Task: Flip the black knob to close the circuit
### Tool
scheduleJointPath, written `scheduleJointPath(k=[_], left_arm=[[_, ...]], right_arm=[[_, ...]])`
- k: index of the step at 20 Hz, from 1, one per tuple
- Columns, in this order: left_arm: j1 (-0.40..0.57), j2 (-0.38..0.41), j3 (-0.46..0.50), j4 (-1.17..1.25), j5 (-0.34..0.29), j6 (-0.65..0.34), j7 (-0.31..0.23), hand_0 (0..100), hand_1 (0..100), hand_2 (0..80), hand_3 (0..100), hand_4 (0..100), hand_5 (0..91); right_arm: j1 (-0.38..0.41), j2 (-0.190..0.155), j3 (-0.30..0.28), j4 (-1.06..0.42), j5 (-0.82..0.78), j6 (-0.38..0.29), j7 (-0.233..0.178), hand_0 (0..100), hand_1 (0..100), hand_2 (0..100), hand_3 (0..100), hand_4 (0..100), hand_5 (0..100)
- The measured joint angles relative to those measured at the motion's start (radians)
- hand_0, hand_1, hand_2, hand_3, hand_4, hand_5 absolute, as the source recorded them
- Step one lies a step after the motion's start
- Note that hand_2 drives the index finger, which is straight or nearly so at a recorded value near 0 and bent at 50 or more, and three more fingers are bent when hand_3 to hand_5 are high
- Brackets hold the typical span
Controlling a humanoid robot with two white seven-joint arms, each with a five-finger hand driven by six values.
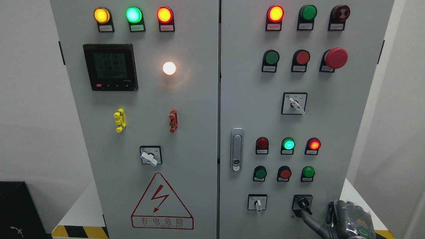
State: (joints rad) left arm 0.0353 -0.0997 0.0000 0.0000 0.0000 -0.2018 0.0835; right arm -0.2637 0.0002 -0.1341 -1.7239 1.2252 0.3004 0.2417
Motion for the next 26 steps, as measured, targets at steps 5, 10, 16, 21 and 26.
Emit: scheduleJointPath(k=[5,10,16,21,26], left_arm=[[0.000,0.000,0.000,0.000,0.000,0.000,0.000,0,0,0.0,0,0,0.0],[0.000,0.000,0.000,0.000,0.000,0.000,0.000,0,0,0.0,0,0,0.0],[0.000,0.000,0.000,0.000,0.000,0.000,0.000,0,0,0.0,0,0,0.0],[0.000,0.000,0.000,0.000,0.000,0.000,0.000,0,0,0.0,0,0,0.0],[0.000,0.000,0.000,0.000,0.000,0.000,0.000,0,0,0.0,0,0,0.0]], right_arm=[[0.006,0.000,0.001,-0.004,-0.002,0.000,0.000,0,15,77,96,77,80],[0.015,-0.001,0.012,-0.007,-0.004,0.002,0.001,0,15,77,96,77,80],[0.020,-0.001,0.035,-0.009,-0.005,0.007,-0.012,0,15,77,96,77,80],[0.027,-0.001,0.049,-0.009,-0.006,0.003,-0.017,0,15,77,96,77,80],[0.038,-0.001,0.062,-0.011,-0.008,-0.002,-0.019,0,15,77,95,77,80]])
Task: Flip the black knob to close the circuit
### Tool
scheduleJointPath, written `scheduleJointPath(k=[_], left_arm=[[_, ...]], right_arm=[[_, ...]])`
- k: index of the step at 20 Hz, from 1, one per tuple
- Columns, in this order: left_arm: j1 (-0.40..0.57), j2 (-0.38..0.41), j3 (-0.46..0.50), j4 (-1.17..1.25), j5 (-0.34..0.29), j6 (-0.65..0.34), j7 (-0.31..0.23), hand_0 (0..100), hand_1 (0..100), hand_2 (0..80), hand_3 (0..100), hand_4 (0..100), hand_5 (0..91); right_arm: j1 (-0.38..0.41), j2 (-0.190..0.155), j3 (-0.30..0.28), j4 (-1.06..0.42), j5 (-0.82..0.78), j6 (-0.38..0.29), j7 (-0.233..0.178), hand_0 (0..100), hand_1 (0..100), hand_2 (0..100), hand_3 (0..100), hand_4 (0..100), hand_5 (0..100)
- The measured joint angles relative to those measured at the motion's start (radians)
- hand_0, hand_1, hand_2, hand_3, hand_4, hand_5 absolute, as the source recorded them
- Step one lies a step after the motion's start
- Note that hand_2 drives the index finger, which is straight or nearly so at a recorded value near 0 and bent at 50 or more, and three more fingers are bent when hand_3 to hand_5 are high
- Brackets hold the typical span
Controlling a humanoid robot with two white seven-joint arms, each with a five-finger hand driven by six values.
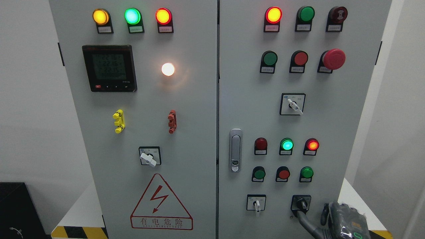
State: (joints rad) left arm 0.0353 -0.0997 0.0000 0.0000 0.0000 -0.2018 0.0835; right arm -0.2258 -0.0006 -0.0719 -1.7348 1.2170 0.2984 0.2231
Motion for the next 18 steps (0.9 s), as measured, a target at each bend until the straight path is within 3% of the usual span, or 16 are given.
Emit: scheduleJointPath(k=[18], left_arm=[[0.000,0.000,0.000,0.000,0.000,0.000,0.000,0,0,0.0,0,0,0.0]], right_arm=[[0.100,0.000,0.025,-0.082,-0.087,-0.026,-0.036,0,15,65,85,69,68]])
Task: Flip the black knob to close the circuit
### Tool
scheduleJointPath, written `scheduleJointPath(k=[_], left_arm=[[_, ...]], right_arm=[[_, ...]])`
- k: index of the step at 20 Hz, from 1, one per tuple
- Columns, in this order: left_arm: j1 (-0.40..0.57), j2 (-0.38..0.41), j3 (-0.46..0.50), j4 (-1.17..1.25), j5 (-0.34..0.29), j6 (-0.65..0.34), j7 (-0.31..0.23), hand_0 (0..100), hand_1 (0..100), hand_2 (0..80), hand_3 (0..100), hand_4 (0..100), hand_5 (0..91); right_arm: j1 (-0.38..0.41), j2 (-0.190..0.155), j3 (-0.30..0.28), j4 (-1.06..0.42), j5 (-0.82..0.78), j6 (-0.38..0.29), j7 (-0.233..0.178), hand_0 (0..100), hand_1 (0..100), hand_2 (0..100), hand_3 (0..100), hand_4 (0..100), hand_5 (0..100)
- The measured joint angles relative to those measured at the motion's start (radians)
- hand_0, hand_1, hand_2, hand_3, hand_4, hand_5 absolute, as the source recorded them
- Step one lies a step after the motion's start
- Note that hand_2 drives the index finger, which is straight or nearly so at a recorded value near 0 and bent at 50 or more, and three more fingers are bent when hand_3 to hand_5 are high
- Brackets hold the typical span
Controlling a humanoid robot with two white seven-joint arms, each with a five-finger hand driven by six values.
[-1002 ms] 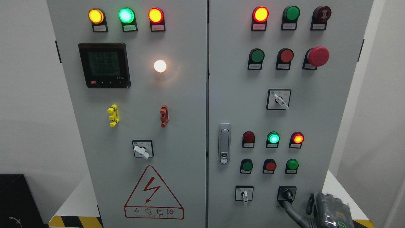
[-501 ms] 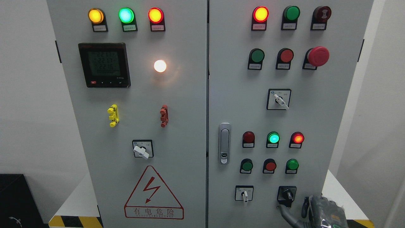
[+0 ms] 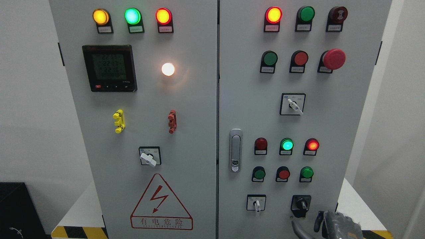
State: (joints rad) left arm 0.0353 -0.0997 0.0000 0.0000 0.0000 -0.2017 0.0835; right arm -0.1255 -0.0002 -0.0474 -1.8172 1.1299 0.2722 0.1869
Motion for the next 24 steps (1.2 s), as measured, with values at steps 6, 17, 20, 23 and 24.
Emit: scheduleJointPath(k=[6,17,20,23,24], left_arm=[[0.000,0.000,0.000,0.000,0.000,0.000,0.000,0,0,0.0,0,0,0.0],[0.000,0.000,0.000,0.000,0.000,0.000,0.000,0,0,0.0,0,0,0.0],[0.000,0.000,0.000,0.000,0.000,0.000,0.000,0,0,0.0,0,0,0.0],[0.000,0.000,0.000,0.000,0.000,0.000,0.000,0,0,0.0,0,0,0.0],[0.000,0.000,0.000,0.000,0.000,0.000,0.000,0,0,0.0,0,0,0.0]], right_arm=[[0.056,0.018,0.001,-0.044,-0.086,-0.007,-0.004,0,15,57,81,67,61],[0.137,0.066,-0.015,-0.122,-0.403,-0.077,-0.033,0,14,38,67,56,42],[0.173,0.080,-0.026,-0.134,-0.523,-0.134,-0.048,0,14,31,60,50,33],[0.212,0.090,-0.035,-0.144,-0.648,-0.159,-0.063,0,14,25,50,41,23],[0.227,0.093,-0.037,-0.147,-0.687,-0.168,-0.067,0,14,23,47,39,21]])
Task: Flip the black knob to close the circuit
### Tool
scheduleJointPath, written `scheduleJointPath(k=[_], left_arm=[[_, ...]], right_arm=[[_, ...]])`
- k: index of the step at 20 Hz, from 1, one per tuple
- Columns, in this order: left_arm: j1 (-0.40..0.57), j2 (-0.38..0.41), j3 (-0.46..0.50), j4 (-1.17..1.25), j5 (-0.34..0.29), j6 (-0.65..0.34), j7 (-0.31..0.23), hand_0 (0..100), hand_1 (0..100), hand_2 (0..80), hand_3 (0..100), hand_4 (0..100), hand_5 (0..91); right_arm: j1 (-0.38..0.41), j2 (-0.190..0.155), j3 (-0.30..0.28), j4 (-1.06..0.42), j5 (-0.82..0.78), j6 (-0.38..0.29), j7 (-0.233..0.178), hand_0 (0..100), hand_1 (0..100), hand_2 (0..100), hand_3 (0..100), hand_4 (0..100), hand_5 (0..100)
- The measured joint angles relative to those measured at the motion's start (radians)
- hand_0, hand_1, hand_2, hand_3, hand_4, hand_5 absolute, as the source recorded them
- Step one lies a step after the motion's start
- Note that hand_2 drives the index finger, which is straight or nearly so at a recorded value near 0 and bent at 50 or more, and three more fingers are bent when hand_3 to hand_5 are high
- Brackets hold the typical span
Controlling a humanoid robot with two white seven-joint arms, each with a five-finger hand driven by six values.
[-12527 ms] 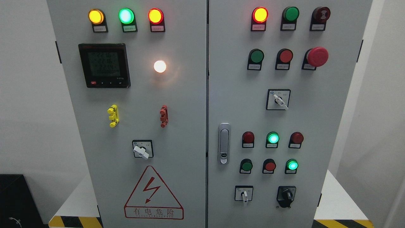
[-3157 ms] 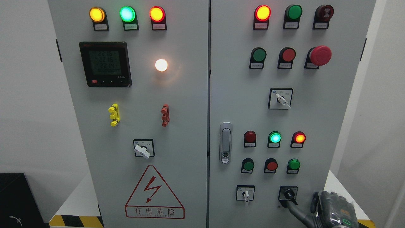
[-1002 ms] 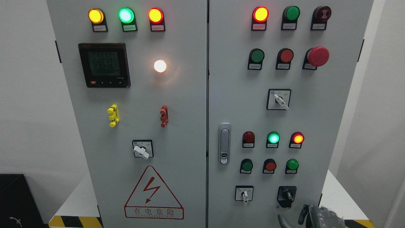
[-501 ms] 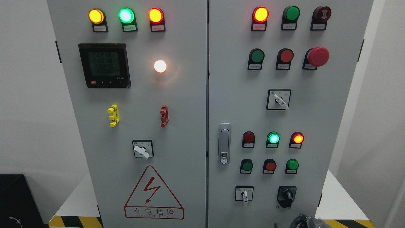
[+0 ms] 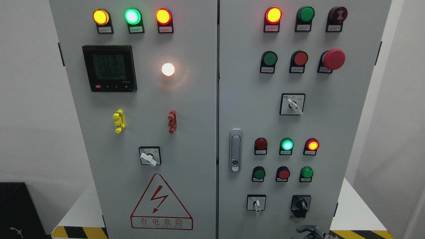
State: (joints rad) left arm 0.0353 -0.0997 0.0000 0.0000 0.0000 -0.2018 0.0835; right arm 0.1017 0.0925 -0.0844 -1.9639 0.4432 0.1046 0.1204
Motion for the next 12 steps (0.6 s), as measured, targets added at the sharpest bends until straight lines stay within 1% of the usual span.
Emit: scheduleJointPath(k=[1,3,4,6,7,8,10,12], left_arm=[[0.000,0.000,0.000,0.000,0.000,0.000,0.000,0,0,0.0,0,0,0.0],[0.000,0.000,0.000,0.000,0.000,0.000,0.000,0,0,0.0,0,0,0.0],[0.000,0.000,0.000,0.000,0.000,0.000,0.000,0,0,0.0,0,0,0.0],[0.000,0.000,0.000,0.000,0.000,0.000,0.000,0,0,0.0,0,0,0.0],[0.000,0.000,0.000,0.000,0.000,0.000,0.000,0,0,0.0,0,0,0.0],[0.000,0.000,0.000,0.000,0.000,0.000,0.000,0,0,0.0,0,0,0.0],[0.000,0.000,0.000,0.000,0.000,0.000,0.000,0,0,0.0,0,0,0.0],[0.000,0.000,0.000,0.000,0.000,0.000,0.000,0,0,0.0,0,0,0.0]], right_arm=[[0.016,0.002,-0.002,-0.002,-0.041,-0.014,-0.003,0,14,22,45,37,19],[0.045,0.006,-0.006,-0.005,-0.112,-0.041,-0.006,0,13,18,36,31,16],[0.059,0.008,-0.008,-0.005,-0.149,-0.057,-0.007,0,13,17,34,28,15],[0.087,0.011,-0.012,-0.004,-0.223,-0.086,-0.008,0,13,13,26,20,8],[0.101,0.012,-0.014,-0.004,-0.259,-0.100,-0.009,0,13,12,25,18,7],[0.115,0.013,-0.015,-0.002,-0.292,-0.115,-0.013,0,12,10,20,14,0],[0.138,0.014,-0.017,0.002,-0.353,-0.146,-0.004,0,13,6,16,9,0],[0.155,0.016,-0.019,0.011,-0.402,-0.173,0.020,0,13,1,10,1,0]])
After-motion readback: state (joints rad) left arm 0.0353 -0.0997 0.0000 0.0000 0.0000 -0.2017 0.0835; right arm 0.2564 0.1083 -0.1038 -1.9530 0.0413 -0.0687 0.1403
